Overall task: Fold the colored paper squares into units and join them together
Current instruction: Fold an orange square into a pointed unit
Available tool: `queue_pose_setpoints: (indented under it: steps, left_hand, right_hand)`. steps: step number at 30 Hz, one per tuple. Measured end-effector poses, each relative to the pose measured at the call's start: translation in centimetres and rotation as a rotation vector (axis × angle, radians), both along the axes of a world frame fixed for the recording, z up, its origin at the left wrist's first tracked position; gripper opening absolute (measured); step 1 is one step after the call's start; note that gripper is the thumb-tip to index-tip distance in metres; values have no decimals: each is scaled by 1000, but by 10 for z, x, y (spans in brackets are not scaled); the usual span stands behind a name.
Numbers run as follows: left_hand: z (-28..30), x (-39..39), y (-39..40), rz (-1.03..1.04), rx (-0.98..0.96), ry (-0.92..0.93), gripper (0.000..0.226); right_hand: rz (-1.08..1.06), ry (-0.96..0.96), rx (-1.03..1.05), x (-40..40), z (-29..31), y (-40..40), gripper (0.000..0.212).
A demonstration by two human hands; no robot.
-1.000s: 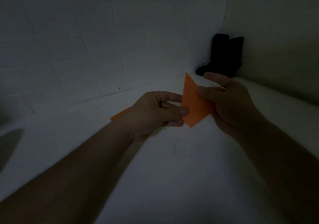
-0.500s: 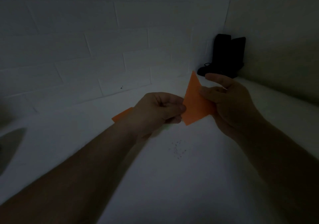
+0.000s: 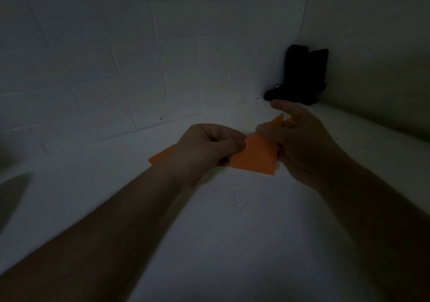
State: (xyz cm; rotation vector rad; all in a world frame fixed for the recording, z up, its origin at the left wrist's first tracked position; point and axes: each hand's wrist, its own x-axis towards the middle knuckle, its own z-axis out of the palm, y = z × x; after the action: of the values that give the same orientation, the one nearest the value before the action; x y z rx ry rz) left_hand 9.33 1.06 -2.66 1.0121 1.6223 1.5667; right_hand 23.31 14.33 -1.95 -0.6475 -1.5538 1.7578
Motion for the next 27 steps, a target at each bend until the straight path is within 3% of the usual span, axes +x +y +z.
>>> queue_pose_setpoints:
  steps: [12, 25, 27]
  left_hand:
    - [2, -3, -1, -34, 16, -38, 12]
    - [6, 2, -3, -220, 46, -174, 43]
    - [6, 1, -3, -195, 80, -123, 37]
  right_hand:
    - [-4, 40, -106, 3, 5, 5, 63]
    - [-11, -64, -146, 7, 8, 4, 35]
    - [33, -99, -182, 9, 8, 2, 26]
